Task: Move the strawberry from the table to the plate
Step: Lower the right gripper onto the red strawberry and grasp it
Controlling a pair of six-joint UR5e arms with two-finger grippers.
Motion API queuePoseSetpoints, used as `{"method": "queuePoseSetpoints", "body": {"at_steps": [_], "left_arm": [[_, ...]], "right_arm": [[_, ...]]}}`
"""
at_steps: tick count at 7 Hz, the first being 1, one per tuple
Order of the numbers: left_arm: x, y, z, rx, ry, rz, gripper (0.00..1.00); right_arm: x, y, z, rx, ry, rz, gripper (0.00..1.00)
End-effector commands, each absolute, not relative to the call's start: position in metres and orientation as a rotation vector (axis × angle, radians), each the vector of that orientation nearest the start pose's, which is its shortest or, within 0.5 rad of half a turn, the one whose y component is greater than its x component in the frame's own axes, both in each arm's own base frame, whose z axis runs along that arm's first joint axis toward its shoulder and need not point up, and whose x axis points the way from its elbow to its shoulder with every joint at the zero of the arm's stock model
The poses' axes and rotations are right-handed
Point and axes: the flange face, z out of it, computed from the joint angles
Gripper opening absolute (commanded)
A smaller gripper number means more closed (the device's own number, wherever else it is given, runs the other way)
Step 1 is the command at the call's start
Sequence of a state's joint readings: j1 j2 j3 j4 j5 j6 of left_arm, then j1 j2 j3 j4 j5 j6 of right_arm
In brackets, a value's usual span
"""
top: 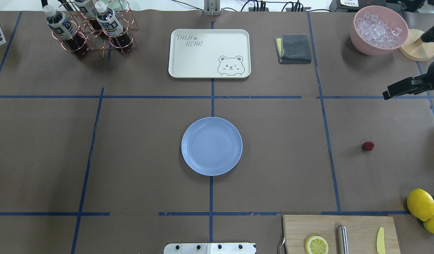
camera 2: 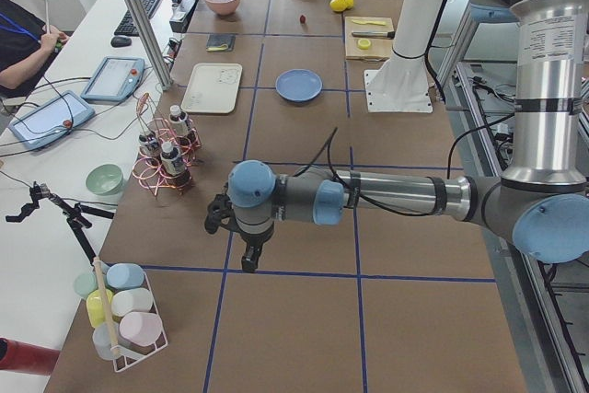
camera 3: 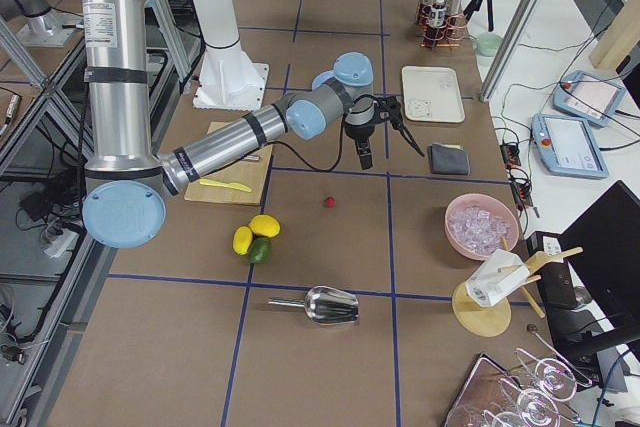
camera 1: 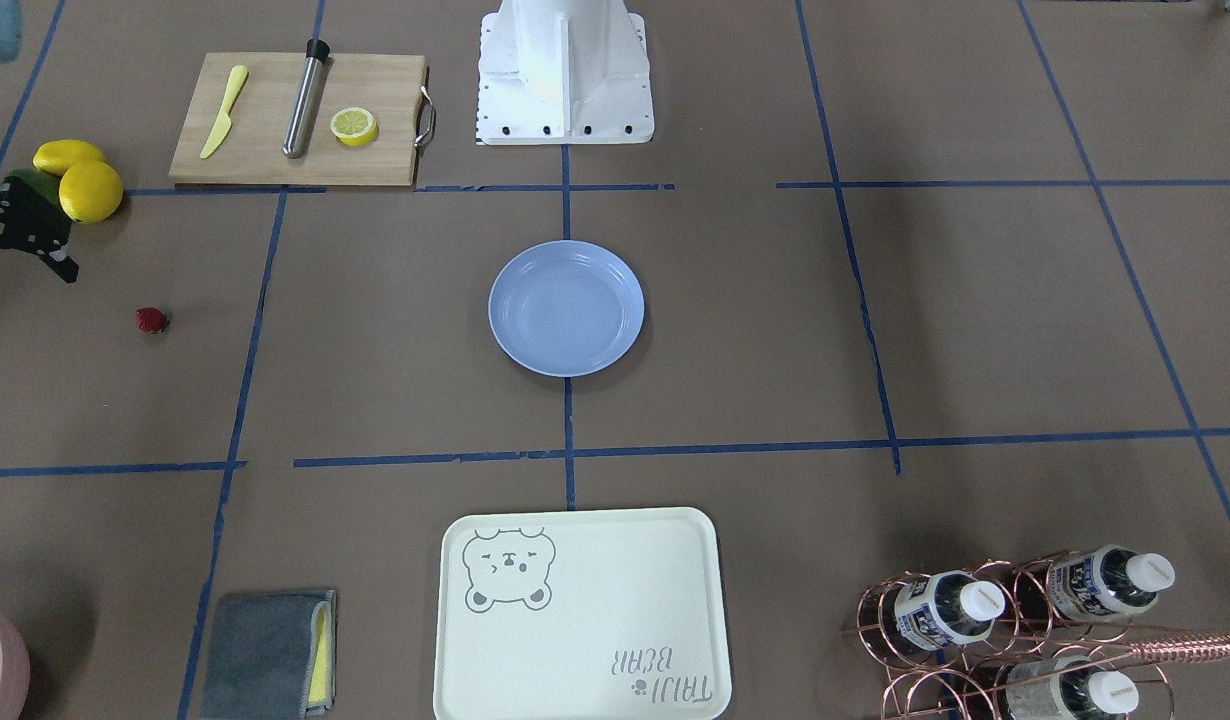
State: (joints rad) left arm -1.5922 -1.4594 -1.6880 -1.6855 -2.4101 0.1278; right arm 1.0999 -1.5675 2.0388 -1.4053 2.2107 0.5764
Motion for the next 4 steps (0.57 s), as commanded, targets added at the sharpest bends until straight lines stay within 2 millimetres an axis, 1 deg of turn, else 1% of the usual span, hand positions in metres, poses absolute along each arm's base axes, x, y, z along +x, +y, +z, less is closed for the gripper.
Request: {"method": "queuePoseSetpoints", "body": {"at_steps": [1, 2, 3, 4], "left_arm": [[-0.07, -0.442, 0.639, 0.204, 0.831, 0.156, 1.0], [-0.07, -0.443, 0.638, 0.206, 0.831, 0.156, 1.0], [-0.07, -0.444, 0.637, 0.209, 0.832, 0.158, 1.0], [-0.07, -0.444, 0.636, 0.211, 0.834, 0.158, 1.0]], "right_arm": [[-0.202, -0.426, 0.441, 0.203, -0.77, -0.094, 1.0], [-0.226, -0.415, 0.46, 0.242, -0.772, -0.053, 1.0], [-0.243, -0.406, 0.5, 0.257, -0.771, -0.073, 1.0], [-0.252, -0.407, 0.526, 0.28, -0.755, -0.074, 1.0]]}}
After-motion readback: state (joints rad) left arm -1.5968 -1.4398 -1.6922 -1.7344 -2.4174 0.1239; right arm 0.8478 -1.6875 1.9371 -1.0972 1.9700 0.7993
